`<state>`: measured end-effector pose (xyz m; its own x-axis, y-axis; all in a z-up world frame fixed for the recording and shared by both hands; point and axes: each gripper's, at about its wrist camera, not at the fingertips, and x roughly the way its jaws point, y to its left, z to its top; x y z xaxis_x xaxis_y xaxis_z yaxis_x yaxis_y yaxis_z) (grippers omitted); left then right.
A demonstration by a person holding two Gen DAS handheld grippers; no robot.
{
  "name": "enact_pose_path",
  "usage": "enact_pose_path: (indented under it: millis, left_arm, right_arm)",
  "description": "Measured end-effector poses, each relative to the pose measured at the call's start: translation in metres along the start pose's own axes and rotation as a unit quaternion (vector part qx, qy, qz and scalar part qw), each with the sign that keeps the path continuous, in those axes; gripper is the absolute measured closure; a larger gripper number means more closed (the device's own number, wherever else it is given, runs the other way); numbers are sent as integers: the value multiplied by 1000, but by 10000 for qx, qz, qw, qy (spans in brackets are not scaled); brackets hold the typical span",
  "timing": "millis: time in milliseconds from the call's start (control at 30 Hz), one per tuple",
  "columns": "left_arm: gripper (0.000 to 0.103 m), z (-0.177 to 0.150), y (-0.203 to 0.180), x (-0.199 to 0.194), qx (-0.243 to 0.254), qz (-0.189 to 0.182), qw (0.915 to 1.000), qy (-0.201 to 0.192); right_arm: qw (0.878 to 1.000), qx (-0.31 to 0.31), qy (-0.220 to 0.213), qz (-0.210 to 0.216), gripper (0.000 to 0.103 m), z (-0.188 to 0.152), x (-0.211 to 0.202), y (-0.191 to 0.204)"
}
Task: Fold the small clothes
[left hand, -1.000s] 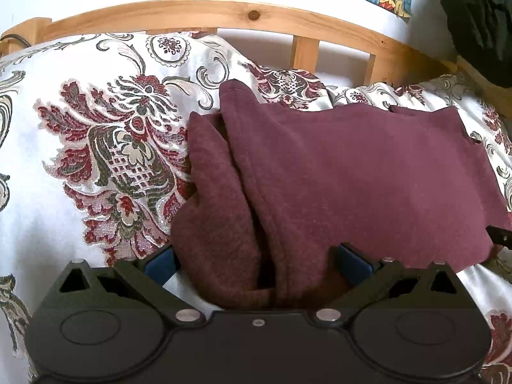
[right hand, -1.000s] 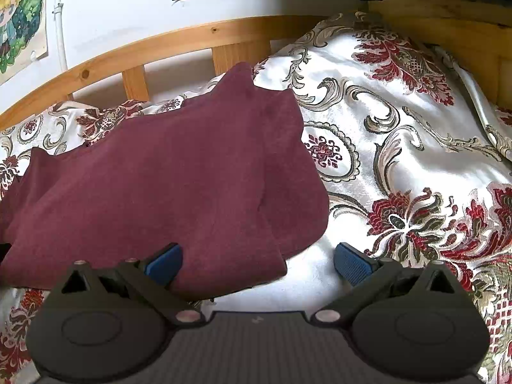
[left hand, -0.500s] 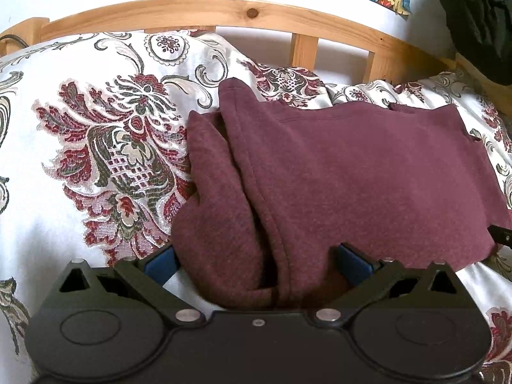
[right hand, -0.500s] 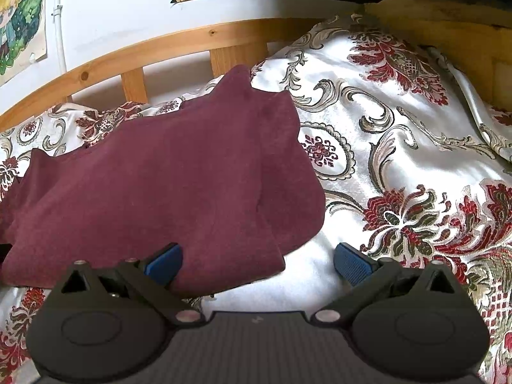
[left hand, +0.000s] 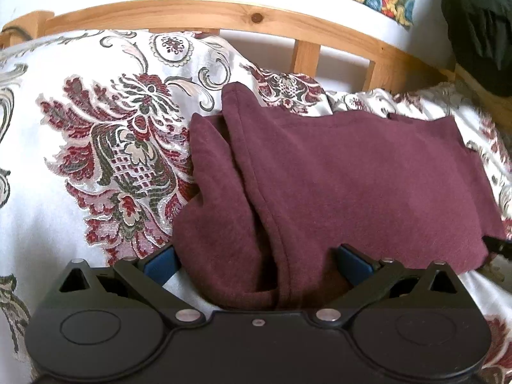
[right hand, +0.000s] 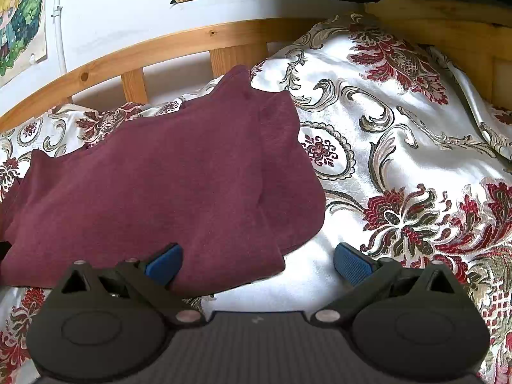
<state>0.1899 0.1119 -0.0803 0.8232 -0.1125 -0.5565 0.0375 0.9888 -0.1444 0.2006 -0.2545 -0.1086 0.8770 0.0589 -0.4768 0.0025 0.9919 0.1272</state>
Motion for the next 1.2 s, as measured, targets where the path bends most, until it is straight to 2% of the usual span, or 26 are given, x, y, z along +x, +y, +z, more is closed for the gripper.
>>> enact_pose_path:
  millis: [133, 300, 333, 400, 467, 567, 733, 833, 933, 1033, 1100, 1200]
  left_arm:
    - [1, 5, 2, -4, -99, -9, 9999, -135]
    - [1, 9, 5, -15, -92, 396, 9975, -582]
    - [1, 10, 7, -16, -143, 366, 9968, -693]
    - [1, 15, 12, -13, -122, -21, 9971, -757]
    - [1, 22, 16, -3, 0, -423, 9974, -590]
    - [1, 29, 20, 11, -45, -715, 9967, -378]
    - [1, 30, 22, 16, -351, -1454, 9887, -83]
    - [1, 31, 20, 15, -528, -1454, 9879, 78]
    - [1, 28, 28, 11, -914, -1358, 9862, 239]
    - [1, 25, 31, 6, -1029, -1303, 9853, 400]
    - [1, 22, 30, 3, -1094, -1156, 9851, 645]
    - [1, 13, 28, -10, -1491, -1148, 9775, 954]
  right_arm:
    - [10000, 36, -22, 21, 1, -1, -1, -1]
    - [9999, 81, -47, 66, 1, -1, 0, -3]
    - [9999, 86, -55, 68, 1, -1, 0, -3]
    - [9999, 95, -58, 70, 1, -1, 0, -3]
    - [9999, 93, -60, 71, 1, -1, 0, -4]
    - [9999, 105, -67, 83, 1, -1, -1, -4]
    - [9999, 110, -71, 83, 1, -1, -1, -4]
    - [9999, 107, -70, 69, 1, -2, -1, -4]
    - [9999, 101, -73, 65, 1, -1, -1, -3]
    - [9999, 93, -70, 55, 1, -1, -1, -3]
    - [9999, 96, -71, 57, 1, -1, 0, -3]
    - [9999, 97, -71, 57, 1, -1, -1, -3]
